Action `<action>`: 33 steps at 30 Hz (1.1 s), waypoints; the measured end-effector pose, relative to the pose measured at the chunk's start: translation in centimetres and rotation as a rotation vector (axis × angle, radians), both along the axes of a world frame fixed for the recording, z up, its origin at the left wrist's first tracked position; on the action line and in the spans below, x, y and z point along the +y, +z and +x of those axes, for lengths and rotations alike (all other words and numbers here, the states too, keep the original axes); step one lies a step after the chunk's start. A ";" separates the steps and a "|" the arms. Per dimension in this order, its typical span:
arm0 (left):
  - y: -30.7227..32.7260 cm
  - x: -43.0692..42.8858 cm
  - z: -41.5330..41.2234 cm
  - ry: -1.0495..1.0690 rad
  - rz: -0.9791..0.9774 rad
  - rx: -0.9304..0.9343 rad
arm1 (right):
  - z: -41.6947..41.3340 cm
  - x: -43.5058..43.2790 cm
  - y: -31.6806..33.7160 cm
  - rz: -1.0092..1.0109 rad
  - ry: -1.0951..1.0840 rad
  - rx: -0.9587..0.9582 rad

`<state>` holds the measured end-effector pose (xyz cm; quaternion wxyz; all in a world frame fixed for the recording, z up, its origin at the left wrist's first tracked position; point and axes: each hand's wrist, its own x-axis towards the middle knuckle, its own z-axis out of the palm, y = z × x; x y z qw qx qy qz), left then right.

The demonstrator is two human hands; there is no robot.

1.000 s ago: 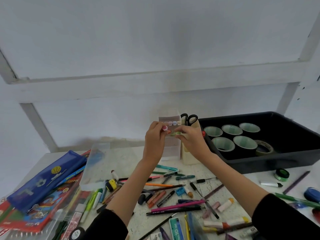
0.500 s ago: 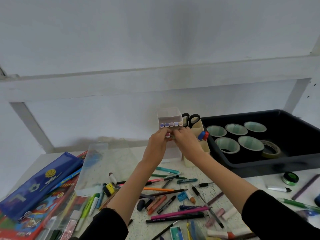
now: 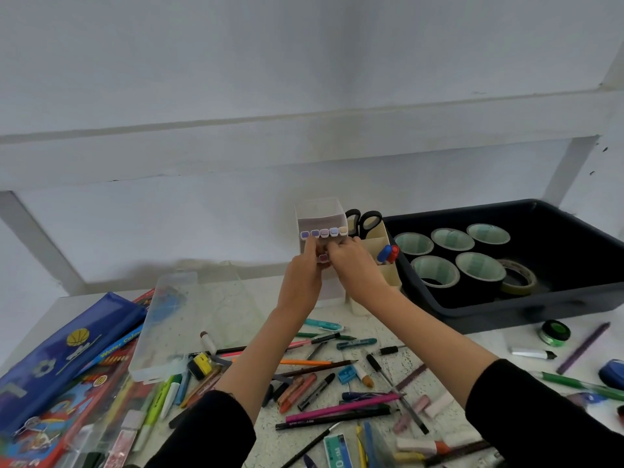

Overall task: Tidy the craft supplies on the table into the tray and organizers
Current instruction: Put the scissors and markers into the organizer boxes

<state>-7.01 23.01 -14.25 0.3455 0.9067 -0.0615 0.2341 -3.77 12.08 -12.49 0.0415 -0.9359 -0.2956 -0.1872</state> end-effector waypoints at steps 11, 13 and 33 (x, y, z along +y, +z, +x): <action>0.4 -0.7 0.5 0.096 0.128 0.023 | -0.6 0.3 -0.3 0.107 0.014 -0.014; 0.6 -1.0 0.6 0.116 0.195 0.052 | -0.5 0.3 -0.1 0.066 0.016 -0.004; 2.1 1.6 -5.1 0.164 -0.161 -0.096 | -4.3 -2.6 -0.1 0.741 0.050 0.174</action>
